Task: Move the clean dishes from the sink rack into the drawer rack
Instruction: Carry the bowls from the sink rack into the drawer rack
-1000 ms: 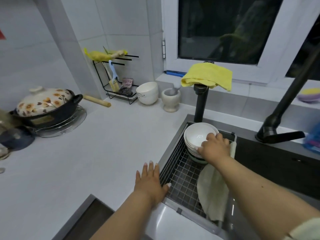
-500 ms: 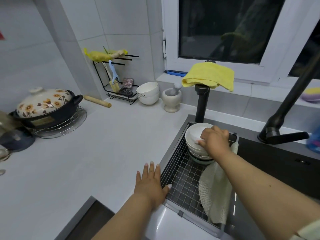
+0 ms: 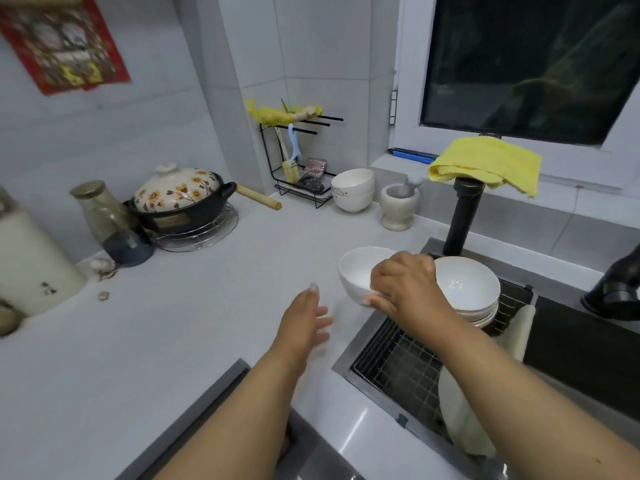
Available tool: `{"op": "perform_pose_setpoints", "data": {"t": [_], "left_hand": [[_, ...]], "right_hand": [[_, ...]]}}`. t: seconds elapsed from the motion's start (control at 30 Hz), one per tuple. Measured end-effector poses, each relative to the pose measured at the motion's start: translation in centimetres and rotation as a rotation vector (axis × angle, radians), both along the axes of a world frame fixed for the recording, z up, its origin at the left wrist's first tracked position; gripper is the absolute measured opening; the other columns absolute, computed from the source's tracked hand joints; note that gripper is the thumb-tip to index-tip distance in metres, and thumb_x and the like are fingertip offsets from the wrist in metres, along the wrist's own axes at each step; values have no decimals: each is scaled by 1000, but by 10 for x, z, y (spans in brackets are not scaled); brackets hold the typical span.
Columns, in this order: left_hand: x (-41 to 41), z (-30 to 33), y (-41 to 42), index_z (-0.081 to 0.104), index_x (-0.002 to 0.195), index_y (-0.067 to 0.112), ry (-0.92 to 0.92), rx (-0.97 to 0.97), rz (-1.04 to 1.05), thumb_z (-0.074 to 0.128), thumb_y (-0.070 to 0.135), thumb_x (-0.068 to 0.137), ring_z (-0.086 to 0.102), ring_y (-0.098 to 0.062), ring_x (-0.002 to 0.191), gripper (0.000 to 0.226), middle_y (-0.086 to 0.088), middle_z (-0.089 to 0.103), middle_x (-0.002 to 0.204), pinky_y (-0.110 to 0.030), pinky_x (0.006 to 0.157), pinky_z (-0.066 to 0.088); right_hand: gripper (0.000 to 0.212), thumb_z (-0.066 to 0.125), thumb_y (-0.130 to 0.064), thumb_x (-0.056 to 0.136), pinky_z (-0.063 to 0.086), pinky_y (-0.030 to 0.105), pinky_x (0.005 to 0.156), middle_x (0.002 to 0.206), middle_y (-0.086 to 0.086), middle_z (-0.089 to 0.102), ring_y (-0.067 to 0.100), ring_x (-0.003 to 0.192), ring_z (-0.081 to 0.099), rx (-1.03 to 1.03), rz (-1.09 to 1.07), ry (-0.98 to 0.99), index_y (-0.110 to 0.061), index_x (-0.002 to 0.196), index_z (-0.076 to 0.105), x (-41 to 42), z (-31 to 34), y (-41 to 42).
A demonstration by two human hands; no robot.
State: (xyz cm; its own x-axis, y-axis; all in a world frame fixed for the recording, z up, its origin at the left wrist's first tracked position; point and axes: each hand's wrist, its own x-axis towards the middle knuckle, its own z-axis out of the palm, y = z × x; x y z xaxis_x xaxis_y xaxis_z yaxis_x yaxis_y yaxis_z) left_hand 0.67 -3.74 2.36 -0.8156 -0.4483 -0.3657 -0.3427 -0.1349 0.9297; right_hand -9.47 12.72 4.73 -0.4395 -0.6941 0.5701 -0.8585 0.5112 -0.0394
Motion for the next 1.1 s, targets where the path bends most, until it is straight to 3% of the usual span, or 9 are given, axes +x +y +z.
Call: {"op": "perform_pose_setpoints", "data": {"t": [0.1, 0.33, 0.43, 0.5, 0.63, 0.77, 0.87, 1.0, 1.1], "left_hand": [[28, 19, -19, 54, 123, 21, 44, 330, 61, 41, 62, 92, 72, -30, 92, 53, -20, 69, 109, -40, 76, 58], [118, 31, -66, 53, 119, 17, 69, 353, 272, 59, 45, 89, 71, -30, 81, 40, -24, 69, 104, -37, 75, 58], [165, 34, -78, 52, 123, 10, 119, 343, 431, 56, 36, 91, 70, -32, 79, 41, -26, 68, 104, -38, 71, 59], [199, 34, -85, 53, 121, 10, 147, 329, 528, 54, 34, 93, 70, -33, 83, 37, -25, 67, 104, -39, 70, 60], [272, 32, -97, 47, 123, 16, 155, 286, 698, 52, 38, 94, 67, -38, 98, 36, -22, 64, 105, -45, 87, 57], [348, 31, -98, 47, 126, 16, 173, 272, 841, 53, 41, 93, 66, -38, 98, 41, -21, 62, 107, -43, 84, 57], [403, 28, -97, 50, 122, 16, 174, 256, 933, 53, 44, 93, 67, -37, 96, 40, -21, 64, 106, -43, 82, 57], [473, 23, -92, 53, 123, 13, 176, 244, 1038, 51, 49, 92, 68, -28, 78, 47, -19, 66, 103, -33, 63, 55], [524, 19, -85, 54, 124, 11, 172, 233, 1098, 50, 51, 92, 68, -24, 74, 51, -19, 66, 107, -28, 56, 53]], "right_hand": [[24, 64, -46, 70, 10, 25, 71, 78, -14, 65, 12, 85, 48, -14, 175, 46, -24, 64, 68, 21, -1, -36], [32, 54, -48, 76, 24, 30, 75, 78, -12, 64, 11, 84, 45, -64, 478, 106, -23, 64, 69, 91, -2, -114], [34, 53, -54, 79, 26, 31, 81, 90, -9, 65, 13, 94, 46, -92, 573, 2, -25, 76, 71, 133, 0, -137], [39, 52, -56, 79, 25, 29, 87, 103, -6, 62, 12, 104, 42, -166, 577, -184, -26, 95, 71, 161, 4, -148], [48, 45, -59, 83, 28, 26, 94, 113, -13, 50, 6, 110, 35, -248, 476, -609, -27, 116, 61, 219, 8, -172], [25, 52, -42, 94, 43, 33, 93, 116, -1, 55, 17, 111, 53, -148, 449, -1273, -28, 115, 50, 278, 4, -200], [36, 46, -46, 95, 49, 38, 91, 112, 10, 63, 23, 99, 64, -27, 479, -1672, -18, 117, 51, 331, 0, -215], [25, 49, -42, 95, 53, 40, 79, 96, 17, 62, 27, 79, 64, 37, 576, -1995, -20, 107, 54, 403, 3, -224], [25, 53, -38, 94, 55, 38, 74, 100, 20, 60, 30, 82, 65, 126, 616, -2097, -18, 110, 54, 450, 2, -229]]}}
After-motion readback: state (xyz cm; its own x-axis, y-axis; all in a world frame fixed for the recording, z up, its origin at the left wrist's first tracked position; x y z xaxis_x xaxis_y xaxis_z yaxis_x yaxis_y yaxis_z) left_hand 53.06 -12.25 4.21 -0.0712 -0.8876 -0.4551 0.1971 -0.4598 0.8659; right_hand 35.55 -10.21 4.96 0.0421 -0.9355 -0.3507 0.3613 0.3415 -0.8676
